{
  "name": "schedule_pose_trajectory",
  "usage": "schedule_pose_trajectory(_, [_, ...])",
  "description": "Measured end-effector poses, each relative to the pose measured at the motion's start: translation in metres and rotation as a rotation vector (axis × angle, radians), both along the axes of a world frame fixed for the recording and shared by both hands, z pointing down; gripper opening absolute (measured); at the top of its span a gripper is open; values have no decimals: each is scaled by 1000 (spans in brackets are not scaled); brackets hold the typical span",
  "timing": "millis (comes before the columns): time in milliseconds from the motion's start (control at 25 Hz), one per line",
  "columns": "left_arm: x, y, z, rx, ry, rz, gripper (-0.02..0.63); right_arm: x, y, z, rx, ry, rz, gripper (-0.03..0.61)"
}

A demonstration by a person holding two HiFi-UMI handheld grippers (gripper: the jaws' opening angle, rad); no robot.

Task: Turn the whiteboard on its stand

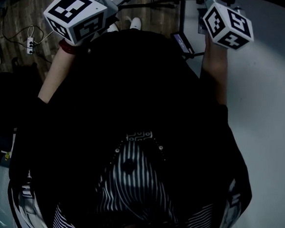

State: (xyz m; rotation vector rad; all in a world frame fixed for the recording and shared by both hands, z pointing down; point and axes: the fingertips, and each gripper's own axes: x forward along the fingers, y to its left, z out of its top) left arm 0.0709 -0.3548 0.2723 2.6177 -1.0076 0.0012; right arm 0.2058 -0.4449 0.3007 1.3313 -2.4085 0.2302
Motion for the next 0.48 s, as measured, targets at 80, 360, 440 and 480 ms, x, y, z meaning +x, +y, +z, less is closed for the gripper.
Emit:
schedule_pose_trajectory(80, [2,-4,6,-9,-1,-1,2,7,-9,5,2,-9,31,78])
schedule_pose_trajectory(360, [3,-5,15,-30,-4,-12,2,14,-12,6,2,-39,51,66])
schedule_pose_trajectory(440, [3,-3,16,-33,-6,-11,2,14,-8,6,-6,-41,48,66])
schedule_pose_trajectory(480, [3,0,16,-34,-7,-9,2,13,-3,6,-8,-44,48,66])
